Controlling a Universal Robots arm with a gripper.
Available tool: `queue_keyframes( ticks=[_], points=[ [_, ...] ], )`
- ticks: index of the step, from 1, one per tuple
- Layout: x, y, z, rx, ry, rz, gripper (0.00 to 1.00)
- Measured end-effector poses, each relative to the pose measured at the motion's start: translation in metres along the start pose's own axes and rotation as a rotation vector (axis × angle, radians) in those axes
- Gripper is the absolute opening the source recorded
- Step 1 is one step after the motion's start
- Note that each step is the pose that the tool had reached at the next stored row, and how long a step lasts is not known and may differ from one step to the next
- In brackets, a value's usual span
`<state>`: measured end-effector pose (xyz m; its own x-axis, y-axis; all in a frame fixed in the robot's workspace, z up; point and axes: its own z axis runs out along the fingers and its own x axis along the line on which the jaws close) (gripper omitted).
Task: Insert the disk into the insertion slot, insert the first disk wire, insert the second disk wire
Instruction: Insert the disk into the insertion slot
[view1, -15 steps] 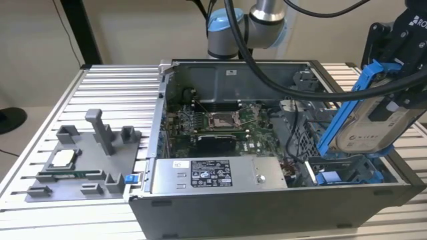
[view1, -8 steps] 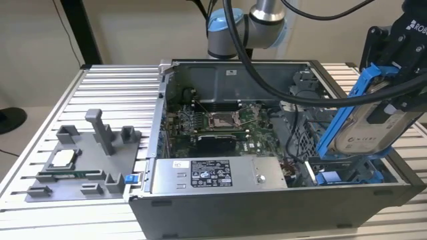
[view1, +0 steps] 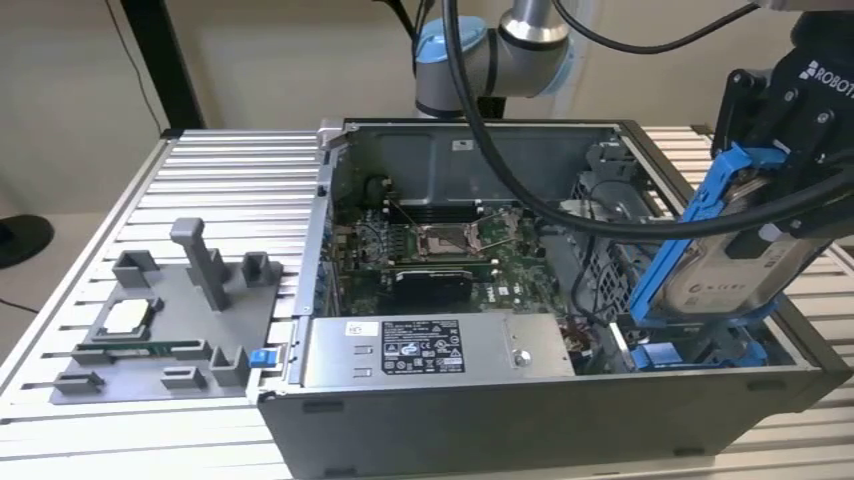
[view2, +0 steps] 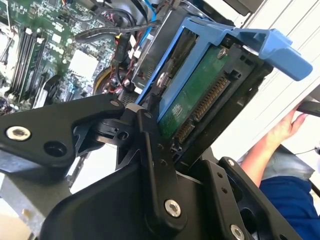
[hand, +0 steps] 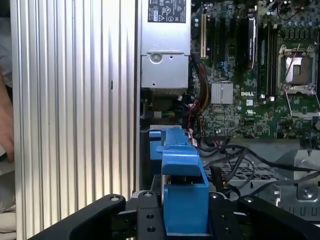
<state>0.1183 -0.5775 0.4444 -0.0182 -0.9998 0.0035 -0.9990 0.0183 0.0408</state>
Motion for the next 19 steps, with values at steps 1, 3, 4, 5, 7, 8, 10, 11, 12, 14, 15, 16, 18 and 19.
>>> queue_keyframes(
  ticks=[1,3,4,5,7,8,10,11,12,14,15,16,18,19],
  points=[
    [0.0000,-0.0002,0.0018,0.0000,-0.0001,0.000,0.00],
    [-0.0001,-0.0009,0.0050,0.0000,0.0000,0.000,0.00],
    [-0.0001,-0.0013,0.0067,0.0000,-0.0001,0.000,0.00],
    [-0.0001,-0.0018,0.0083,0.0000,-0.0003,0.000,0.00],
    [-0.0001,-0.0031,0.0111,0.0000,-0.0004,0.000,0.00],
    [-0.0001,-0.0039,0.0122,0.0000,-0.0004,0.000,0.00],
    [-0.0002,-0.0058,0.0145,0.0000,-0.0005,0.000,0.00],
    [-0.0002,-0.0068,0.0155,0.0000,-0.0005,0.000,0.00],
    [-0.0002,-0.0077,0.0164,0.0000,-0.0005,0.000,0.00],
    [-0.0003,-0.0095,0.0176,0.0000,-0.0013,0.000,0.00],
    [-0.0002,-0.0104,0.0182,0.0000,-0.0024,0.000,0.00],
    [-0.0003,-0.0109,0.0190,0.0000,-0.0040,0.000,0.00],
    [-0.0003,-0.0110,0.0204,-0.0001,-0.0077,0.000,0.00],
    [-0.0003,-0.0110,0.0210,-0.0002,-0.0095,0.000,0.00]
  ],
)
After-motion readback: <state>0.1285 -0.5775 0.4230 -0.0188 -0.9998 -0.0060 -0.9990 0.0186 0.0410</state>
